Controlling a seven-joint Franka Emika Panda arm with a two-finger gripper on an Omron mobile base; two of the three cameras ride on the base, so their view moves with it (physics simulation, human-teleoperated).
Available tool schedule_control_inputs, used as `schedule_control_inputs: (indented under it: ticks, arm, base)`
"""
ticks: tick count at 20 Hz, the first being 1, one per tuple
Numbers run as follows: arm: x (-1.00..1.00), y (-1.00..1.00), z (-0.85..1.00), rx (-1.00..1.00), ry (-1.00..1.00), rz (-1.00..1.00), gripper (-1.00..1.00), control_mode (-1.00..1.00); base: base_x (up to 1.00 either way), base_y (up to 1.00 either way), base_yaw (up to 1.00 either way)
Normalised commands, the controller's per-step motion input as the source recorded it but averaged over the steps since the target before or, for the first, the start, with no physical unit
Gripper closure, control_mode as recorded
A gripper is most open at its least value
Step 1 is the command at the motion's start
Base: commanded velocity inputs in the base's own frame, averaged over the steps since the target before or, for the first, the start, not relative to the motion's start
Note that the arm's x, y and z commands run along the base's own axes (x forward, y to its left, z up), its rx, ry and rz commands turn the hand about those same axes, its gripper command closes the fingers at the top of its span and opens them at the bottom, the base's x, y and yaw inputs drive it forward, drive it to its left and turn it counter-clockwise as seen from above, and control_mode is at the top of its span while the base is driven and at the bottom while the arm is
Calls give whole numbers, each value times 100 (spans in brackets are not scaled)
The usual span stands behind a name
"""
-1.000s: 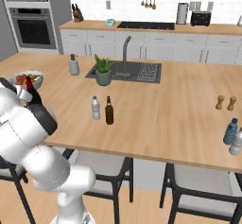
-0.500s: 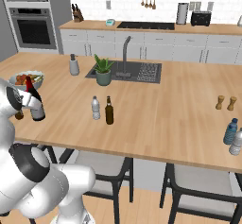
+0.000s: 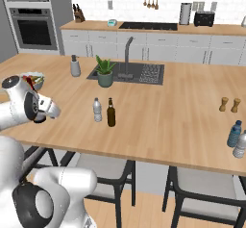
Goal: Move the plastic bottles in the middle to the plastics group, and the glass bottles in the middle to the glass group.
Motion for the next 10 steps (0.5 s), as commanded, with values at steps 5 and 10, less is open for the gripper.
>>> schedule_control_inputs:
  ticks: [5, 10]
  arm:
    - [-12, -85, 19, -1, 10, 0, -100, -100]
    - [-1, -96, 30, -3, 3, 0, -100, -100]
  base:
    - [0, 0, 0]
    - [0, 0, 0]
